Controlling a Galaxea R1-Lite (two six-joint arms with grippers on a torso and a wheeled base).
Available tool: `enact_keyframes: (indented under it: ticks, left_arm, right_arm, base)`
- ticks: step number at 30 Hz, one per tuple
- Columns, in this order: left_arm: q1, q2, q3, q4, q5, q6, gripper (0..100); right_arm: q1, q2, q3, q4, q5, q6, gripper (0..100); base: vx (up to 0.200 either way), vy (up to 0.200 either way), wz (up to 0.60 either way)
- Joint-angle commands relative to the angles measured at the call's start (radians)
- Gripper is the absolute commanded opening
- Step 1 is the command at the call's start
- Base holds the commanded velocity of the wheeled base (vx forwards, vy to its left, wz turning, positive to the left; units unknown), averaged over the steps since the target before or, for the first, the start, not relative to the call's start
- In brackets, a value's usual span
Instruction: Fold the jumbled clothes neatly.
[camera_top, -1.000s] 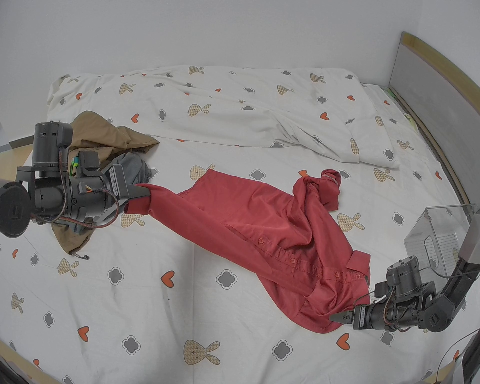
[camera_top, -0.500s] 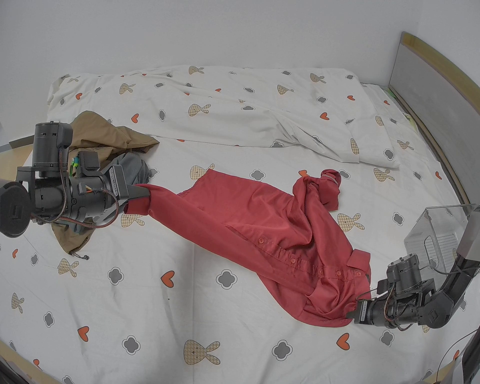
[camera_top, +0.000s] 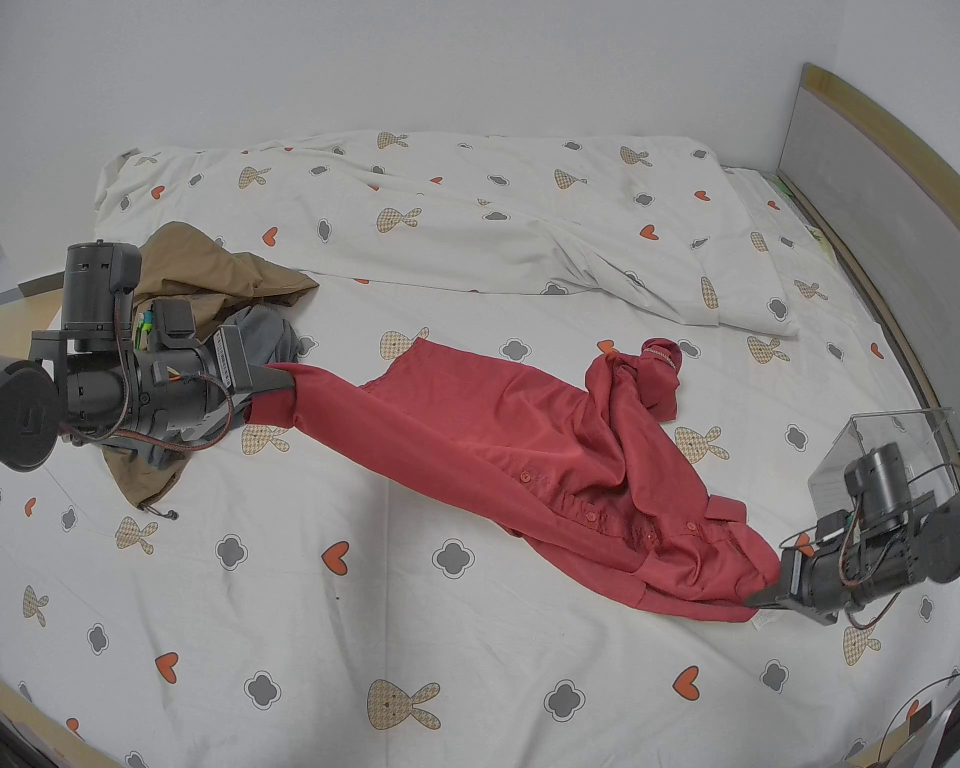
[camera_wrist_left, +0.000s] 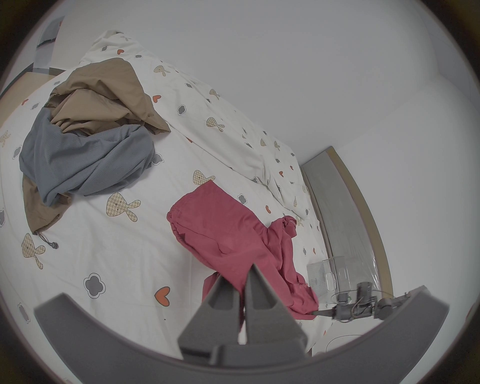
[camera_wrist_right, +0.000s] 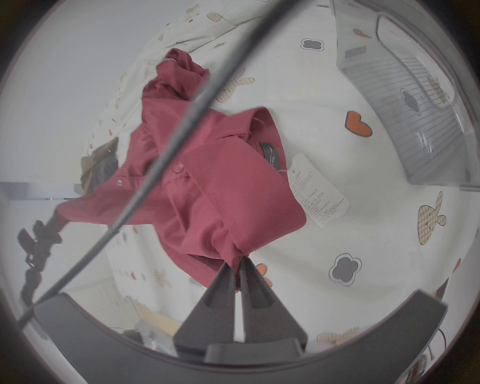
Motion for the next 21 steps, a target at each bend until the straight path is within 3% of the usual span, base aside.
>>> enact_keyframes:
  ticks: [1, 6, 15, 21]
  left_arm:
    - [0.029, -0.020, -0.011, 0.000, 0.003, -0.003, 0]
    - [0.040, -0.046, -0.013, 0.002, 0.003, -0.001, 0]
    - [0.083, -0.057, -0.024, 0.003, 0.003, -0.001, 0]
    - [0.092, -0.048, -0.027, 0.000, 0.003, -0.001, 0]
  right_arm:
    - [-0.106, -0.324, -0.347, 0.398, 0.169, -0.001, 0]
    - [-0.108, -0.379, -0.378, 0.435, 0.167, 0.000, 0]
    - [-0.218, -0.384, -0.393, 0.435, 0.170, -0.001, 0]
    - [-0.247, -0.382, -0.393, 0.435, 0.173, 0.000, 0]
  base:
    - [0.000, 0.000, 0.00]
    - [0.000, 0.000, 0.00]
    - [0.000, 0.000, 0.00]
    - [0.000, 0.000, 0.00]
